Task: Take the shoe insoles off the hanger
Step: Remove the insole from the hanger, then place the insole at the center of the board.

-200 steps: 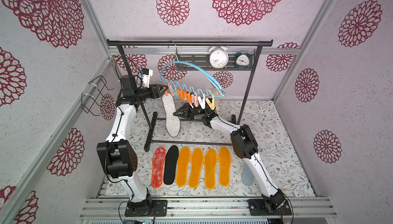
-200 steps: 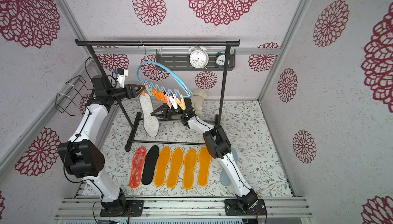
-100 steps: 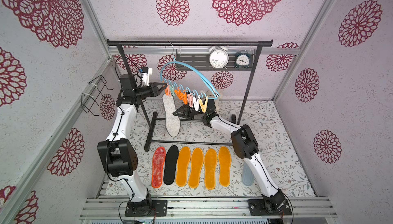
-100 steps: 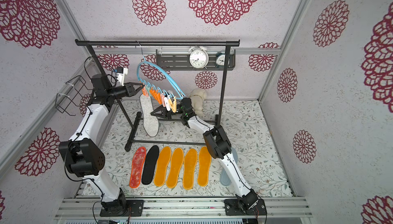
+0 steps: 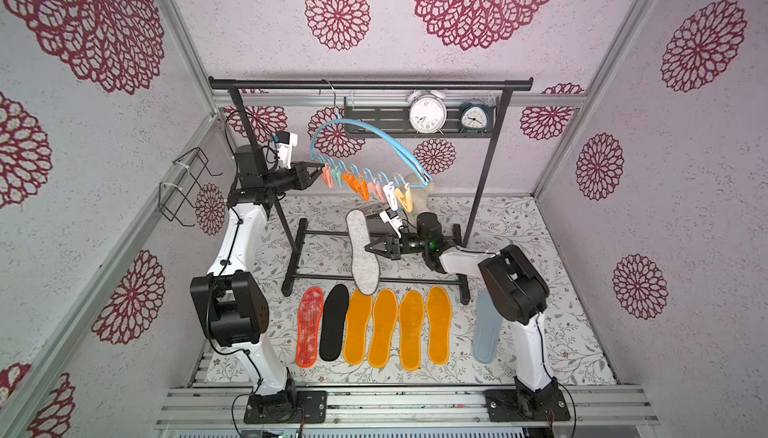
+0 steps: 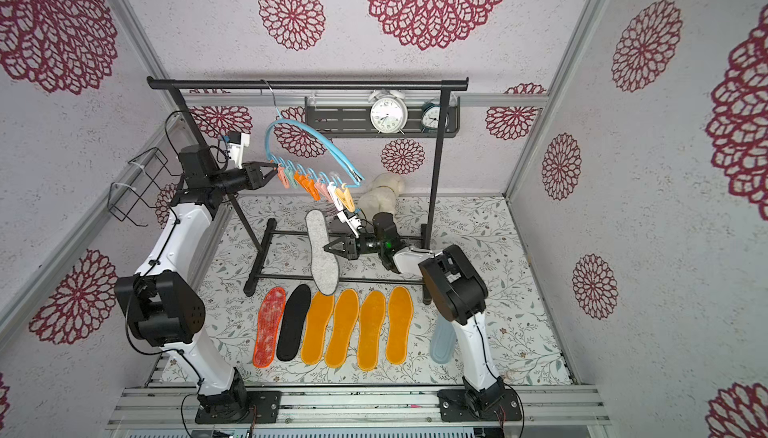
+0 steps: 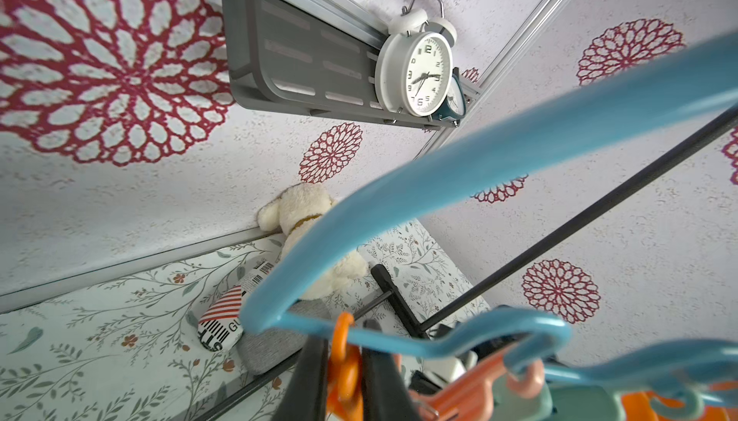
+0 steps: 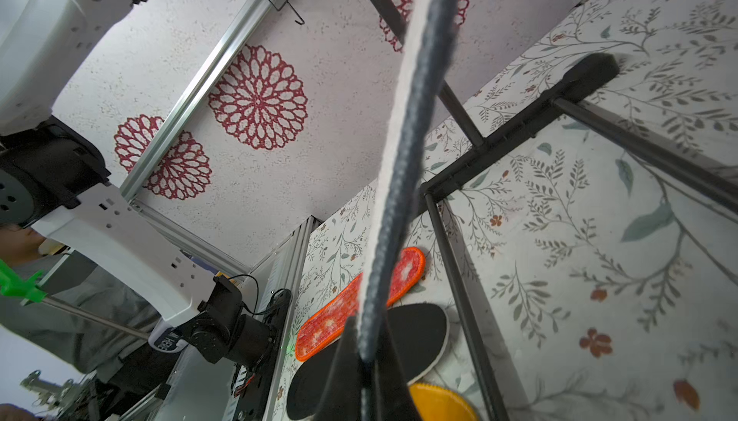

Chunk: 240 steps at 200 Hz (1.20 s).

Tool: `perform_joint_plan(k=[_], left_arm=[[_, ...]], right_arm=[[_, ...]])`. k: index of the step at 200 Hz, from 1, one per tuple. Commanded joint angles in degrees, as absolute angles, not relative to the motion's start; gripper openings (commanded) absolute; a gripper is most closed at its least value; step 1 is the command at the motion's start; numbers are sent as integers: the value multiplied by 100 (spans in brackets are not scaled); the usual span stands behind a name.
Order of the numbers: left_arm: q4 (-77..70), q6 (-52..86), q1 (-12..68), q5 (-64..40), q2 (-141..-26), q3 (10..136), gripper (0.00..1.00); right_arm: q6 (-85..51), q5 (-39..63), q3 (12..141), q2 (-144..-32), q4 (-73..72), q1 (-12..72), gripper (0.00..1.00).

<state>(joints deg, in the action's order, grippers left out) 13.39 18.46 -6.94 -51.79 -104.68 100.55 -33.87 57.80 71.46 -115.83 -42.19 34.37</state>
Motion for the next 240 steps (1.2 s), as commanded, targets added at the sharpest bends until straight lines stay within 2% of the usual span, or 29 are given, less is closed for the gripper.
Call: perform_joint_plan(k=[1, 51, 78, 102, 136, 177, 217, 240], left_arm=[[1788, 1606, -774, -4945, -10359, 10122, 7], [2037, 1348, -824, -4734, -10199, 9895, 8], [2148, 1255, -835, -4700, -10204, 9853, 8], [2222, 1204, -832, -4659, -10203, 9813, 8], [2254, 1195, -828, -4684, -10233, 9833, 8], [2374, 1096, -834, -4680, -10221, 9775, 8], [2477, 969, -833, -4692, -10163, 9712, 8], [2515, 932, -834, -4675, -10139, 9697, 8]], right_arm=[[-2860, 5221, 6359, -10108, -3551, 3455, 0], [-3108, 3519, 4273, -7025, -605, 3190, 0], [-3549, 3024, 3676, -5563, 841, 2374, 0], [-3585, 2848, 3427, -4902, 1764, 1496, 0], [-3654, 2647, 3362, -4939, 2488, 179, 0], [-3833, 3504, 3097, -5255, 1579, -1561, 0], [-5307, 3406, 2831, -6000, -612, -1949, 0], [-5565, 3023, 2996, -6680, -1323, -1975, 0]])
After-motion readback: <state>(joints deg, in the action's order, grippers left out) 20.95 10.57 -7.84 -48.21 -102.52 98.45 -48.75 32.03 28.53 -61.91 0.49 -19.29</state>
